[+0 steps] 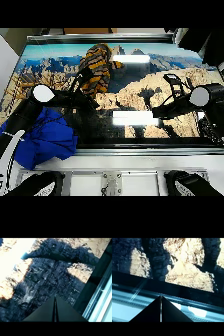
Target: Fold the clothes and pants, and hang the long-sleeved shirts on hangers.
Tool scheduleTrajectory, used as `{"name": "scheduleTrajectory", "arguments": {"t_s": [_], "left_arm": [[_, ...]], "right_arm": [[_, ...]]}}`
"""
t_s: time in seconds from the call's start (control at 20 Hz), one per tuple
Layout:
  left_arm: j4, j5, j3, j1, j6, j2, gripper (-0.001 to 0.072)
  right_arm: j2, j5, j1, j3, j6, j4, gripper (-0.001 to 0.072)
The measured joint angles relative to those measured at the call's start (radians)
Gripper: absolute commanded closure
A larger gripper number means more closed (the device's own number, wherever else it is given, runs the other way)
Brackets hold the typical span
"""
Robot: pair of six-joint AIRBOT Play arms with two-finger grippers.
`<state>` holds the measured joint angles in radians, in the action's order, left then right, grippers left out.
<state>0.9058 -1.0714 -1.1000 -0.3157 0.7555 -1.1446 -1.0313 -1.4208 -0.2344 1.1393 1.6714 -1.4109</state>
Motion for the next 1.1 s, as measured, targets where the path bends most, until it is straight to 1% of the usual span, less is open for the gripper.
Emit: {"name": "scheduleTrajectory", "arguments": {"t_s": [0.3,0.35,0.4,0.45,0.5,0.6,0.7,0.8,0.9,0.95,1.0,1.05,1.1], "left_arm": [[0.0,0.0,0.0,0.0,0.0,0.0,0.0695],[-0.004,0.0,0.0,0.0,0.0,0.0,0.0681],[-0.008,-0.001,0.0,0.0,0.001,0.0,0.0357],[-0.009,-0.001,0.0,0.001,0.011,0.0,-0.0013],[-0.01,-0.002,-0.001,0.007,0.041,0.0,-0.0013],[0.013,-0.008,-0.014,0.047,0.158,0.0,-0.0013],[0.11,-0.044,-0.047,0.128,0.317,0.0,-0.0013],[0.254,-0.087,-0.08,0.236,0.476,0.003,-0.0013],[0.417,-0.126,-0.096,0.374,0.617,0.018,-0.0013],[0.519,-0.135,-0.088,0.485,0.697,0.034,-0.0013],[0.587,-0.136,-0.058,0.603,0.755,0.056,-0.0013],[0.632,-0.116,-0.006,0.718,0.801,0.079,-0.0013],[0.65,-0.099,0.031,0.777,0.82,0.09,-0.0013]], "right_arm": [[0.0,0.0,0.0,0.0,0.0,0.0,0.07],[0.0,0.0,0.0,0.0,0.0,0.0,0.07],[0.0,0.0,0.0,0.0,0.0,0.0,0.07],[0.0,0.0,0.0,0.0,0.0,0.0,0.07],[0.0,0.0,0.0,0.0,0.0,0.0,0.0699],[0.0,0.0,0.0,0.0,0.0,0.0,0.0699],[0.0,0.0,0.0,0.0,0.0,0.0,0.07],[0.0,0.0,0.0,0.0,0.0,0.0,0.0699],[0.0,0.0,0.0,0.0,0.0,0.0,0.07],[0.0,0.0,0.0,0.0,0.0,0.0,0.07],[0.0,0.0,0.0,0.0,0.0,0.0,0.07],[0.0,0.0,0.0,0.0,0.0,0.0,0.0699],[0.0,0.0,0.0,0.0,0.0,0.0,0.07]]}}
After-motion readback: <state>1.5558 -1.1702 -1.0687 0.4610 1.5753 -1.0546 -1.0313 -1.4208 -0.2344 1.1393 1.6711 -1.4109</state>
